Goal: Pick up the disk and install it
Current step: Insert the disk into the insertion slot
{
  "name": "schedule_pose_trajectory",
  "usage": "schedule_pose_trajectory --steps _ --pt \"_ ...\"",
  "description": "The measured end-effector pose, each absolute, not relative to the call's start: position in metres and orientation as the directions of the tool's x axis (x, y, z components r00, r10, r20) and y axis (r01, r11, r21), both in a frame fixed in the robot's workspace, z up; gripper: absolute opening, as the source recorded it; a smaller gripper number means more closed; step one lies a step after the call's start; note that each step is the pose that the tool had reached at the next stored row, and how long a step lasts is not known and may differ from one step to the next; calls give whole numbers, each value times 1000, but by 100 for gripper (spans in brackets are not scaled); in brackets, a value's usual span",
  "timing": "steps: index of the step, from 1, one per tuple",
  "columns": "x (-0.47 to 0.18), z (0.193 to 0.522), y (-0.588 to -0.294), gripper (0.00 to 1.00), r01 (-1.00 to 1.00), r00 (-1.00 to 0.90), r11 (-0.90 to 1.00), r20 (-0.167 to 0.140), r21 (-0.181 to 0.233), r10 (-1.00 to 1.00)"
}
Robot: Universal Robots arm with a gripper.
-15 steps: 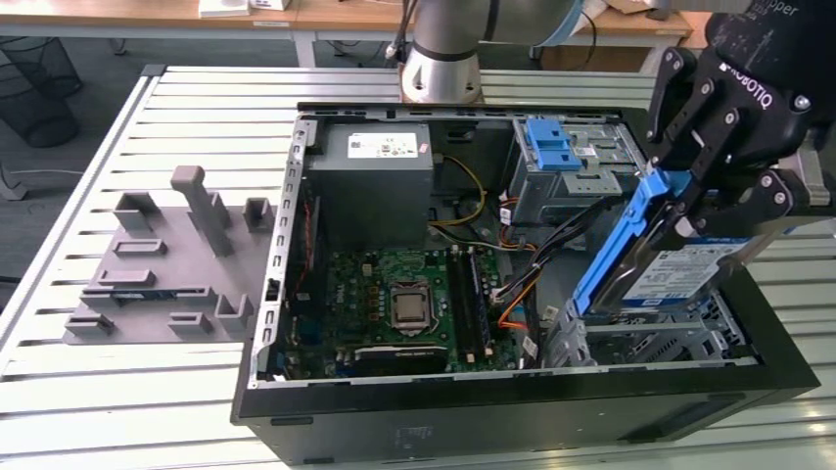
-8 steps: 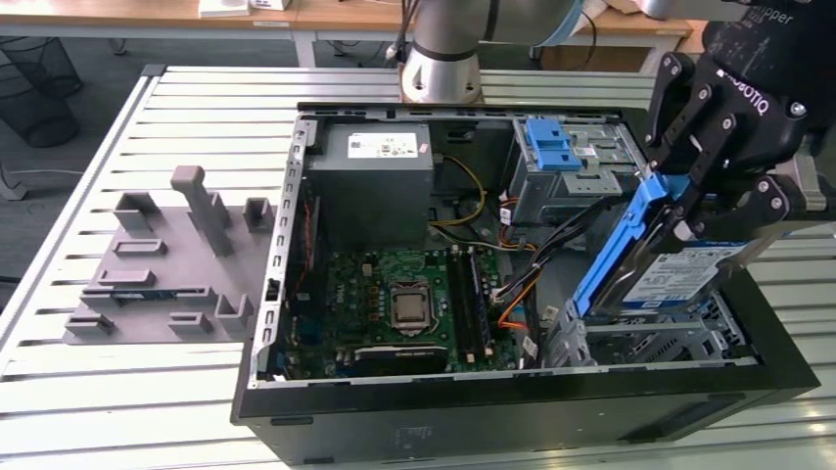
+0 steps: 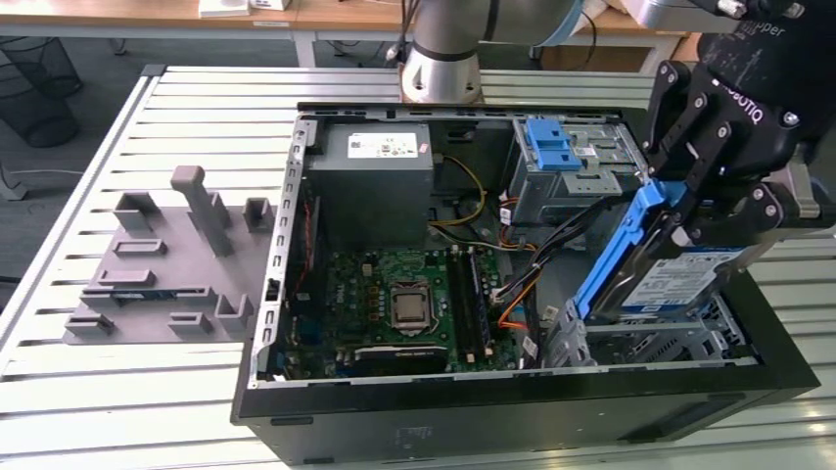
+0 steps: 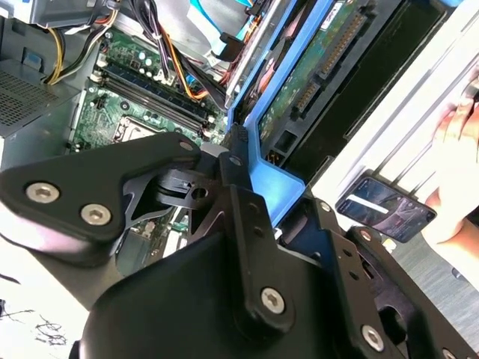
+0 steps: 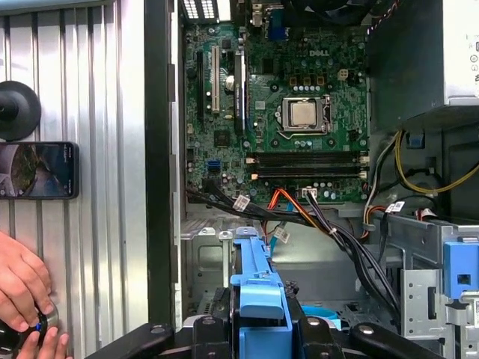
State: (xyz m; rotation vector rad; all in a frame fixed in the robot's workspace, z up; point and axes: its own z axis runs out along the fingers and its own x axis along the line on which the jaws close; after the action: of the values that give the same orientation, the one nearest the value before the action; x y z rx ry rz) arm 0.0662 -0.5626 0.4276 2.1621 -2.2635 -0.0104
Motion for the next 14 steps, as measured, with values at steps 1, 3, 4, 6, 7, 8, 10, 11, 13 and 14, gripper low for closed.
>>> schedule_pose_trajectory --steps 1,3,4,6,7,8,10,11,13,14 --pt "66 427 -563 37 -999 -46 46 4 13 -999" --pt "66 425 -563 37 -999 -46 46 4 13 -999" --pt "66 424 -563 37 -999 -46 46 4 13 -999" --pt "67 422 -563 37 -999 -46 46 4 13 -999" --pt "67 420 -563 37 -999 -46 46 4 13 -999" --pt "67 418 -563 37 -999 -46 46 4 13 -999" --pt "67 417 -563 37 -999 -46 46 4 13 -999" --pt "67 417 -563 37 -999 -46 46 4 13 -999" --pt "67 417 -563 37 -999 -46 46 4 13 -999" --pt "67 417 -563 37 -999 -46 46 4 13 -999"
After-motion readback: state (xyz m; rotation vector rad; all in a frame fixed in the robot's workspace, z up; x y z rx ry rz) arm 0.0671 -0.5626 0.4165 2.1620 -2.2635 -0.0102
